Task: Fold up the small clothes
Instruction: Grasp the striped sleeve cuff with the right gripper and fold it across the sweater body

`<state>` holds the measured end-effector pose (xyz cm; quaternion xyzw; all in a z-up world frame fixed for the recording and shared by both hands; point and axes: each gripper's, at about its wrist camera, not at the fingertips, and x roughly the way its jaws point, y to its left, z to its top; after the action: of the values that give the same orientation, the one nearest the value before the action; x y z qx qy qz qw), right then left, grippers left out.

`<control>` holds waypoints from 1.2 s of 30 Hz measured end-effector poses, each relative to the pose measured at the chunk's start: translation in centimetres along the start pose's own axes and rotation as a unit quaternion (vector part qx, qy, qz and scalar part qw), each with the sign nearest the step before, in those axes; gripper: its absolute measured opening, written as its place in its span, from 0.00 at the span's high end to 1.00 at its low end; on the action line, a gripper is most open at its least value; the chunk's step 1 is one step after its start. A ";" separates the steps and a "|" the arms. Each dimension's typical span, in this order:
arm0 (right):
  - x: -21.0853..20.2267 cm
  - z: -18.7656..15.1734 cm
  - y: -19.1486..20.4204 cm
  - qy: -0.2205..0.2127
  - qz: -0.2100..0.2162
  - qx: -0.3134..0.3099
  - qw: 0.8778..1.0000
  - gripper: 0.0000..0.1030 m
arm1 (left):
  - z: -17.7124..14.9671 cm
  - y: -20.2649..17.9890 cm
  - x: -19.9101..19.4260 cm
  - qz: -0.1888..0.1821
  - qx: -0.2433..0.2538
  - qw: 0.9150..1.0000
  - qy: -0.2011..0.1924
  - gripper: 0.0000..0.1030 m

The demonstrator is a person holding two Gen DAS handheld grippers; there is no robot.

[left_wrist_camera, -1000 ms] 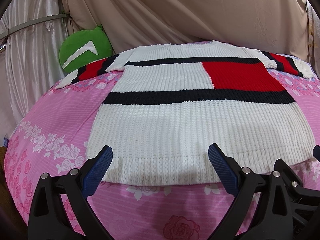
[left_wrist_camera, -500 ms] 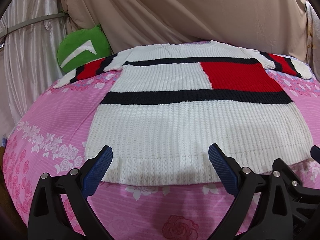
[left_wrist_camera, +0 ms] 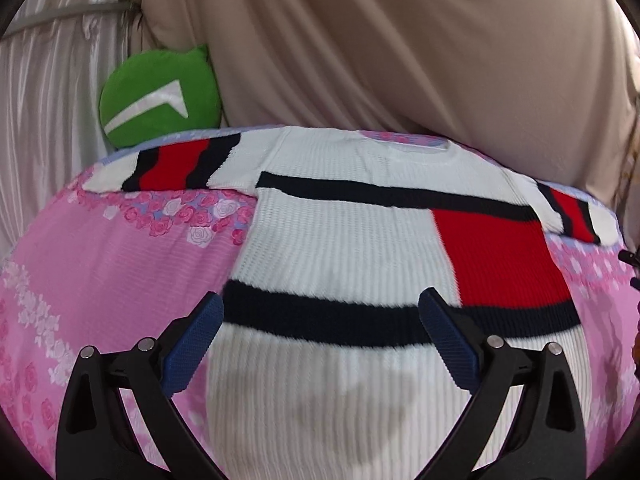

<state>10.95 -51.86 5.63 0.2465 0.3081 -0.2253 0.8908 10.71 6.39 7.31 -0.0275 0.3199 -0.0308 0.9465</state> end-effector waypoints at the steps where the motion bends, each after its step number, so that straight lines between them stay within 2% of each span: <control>1: 1.2 1.4 -1.0 -0.004 -0.017 0.009 1.000 0.11 | 0.5 0.5 0.7 0.004 -0.008 1.000 0.000 0.07; 6: 6.7 7.6 -5.5 -0.017 -0.077 0.047 0.996 0.12 | 2.4 1.6 4.3 0.039 -0.002 0.999 -0.006 0.07; 8: 8.5 8.9 -6.9 -0.015 -0.088 0.067 0.994 0.15 | 2.9 1.7 5.8 0.038 0.001 0.999 0.002 0.07; 11: 11.0 10.1 -8.7 -0.007 -0.094 0.092 0.991 0.23 | 3.3 1.5 7.7 0.036 0.015 0.999 0.020 0.07; 13: 12.4 10.6 -9.1 0.004 -0.085 0.096 0.992 0.41 | 3.5 1.2 8.6 0.036 0.022 0.999 0.020 0.08; 14: 13.1 10.8 -9.0 0.008 -0.080 0.096 0.992 0.46 | 3.7 1.0 9.0 0.035 0.027 0.999 0.021 0.08; 16: 13.6 11.1 -8.5 0.007 -0.064 0.093 0.994 0.67 | 3.8 0.7 9.5 0.026 0.028 0.999 0.024 0.09; 17: 13.8 11.3 -8.0 0.005 -0.055 0.090 0.994 0.72 | 4.0 0.5 9.9 0.022 0.028 0.999 0.027 0.10; 18: 13.8 11.6 -7.5 0.001 -0.046 0.086 0.995 0.86 | 4.1 0.4 10.2 0.020 0.029 0.999 0.030 0.13; 19: 13.6 12.0 -6.8 -0.004 -0.035 0.080 0.996 0.93 | 4.3 0.3 10.5 0.019 0.031 0.999 0.031 0.15; 20: 13.2 12.5 -5.7 -0.013 -0.022 0.073 0.997 0.93 | 4.4 0.2 10.8 0.021 0.033 0.999 0.032 0.16; 24: 8.7 13.8 1.4 -0.077 0.060 0.009 0.995 0.95 | 5.1 0.0 11.1 0.025 0.035 0.999 0.024 0.16; 26: 5.8 13.7 6.9 -0.097 0.126 -0.037 0.987 0.95 | 5.5 0.0 10.9 0.025 0.033 0.999 0.017 0.16; 28: 3.3 12.6 13.1 -0.103 0.185 -0.098 0.972 0.95 | 6.1 -0.1 10.6 0.020 0.029 0.999 0.011 0.16; 30: 1.7 10.3 19.8 -0.092 0.242 -0.159 0.953 0.95 | 6.9 -0.1 10.1 0.013 0.021 1.000 0.004 0.16; 32: 1.4 6.9 26.1 -0.062 0.288 -0.213 0.932 0.95 | 7.7 -0.2 9.9 0.001 0.011 1.000 -0.001 0.16; 36: 5.3 -1.0 36.2 0.025 0.333 -0.304 0.892 0.91 | 8.9 -0.2 11.1 -0.019 -0.011 1.000 0.008 0.10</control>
<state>34.32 -24.50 12.31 0.0577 0.2831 0.1957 0.9371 24.93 5.61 7.69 -0.0435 0.3269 -0.0452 0.9430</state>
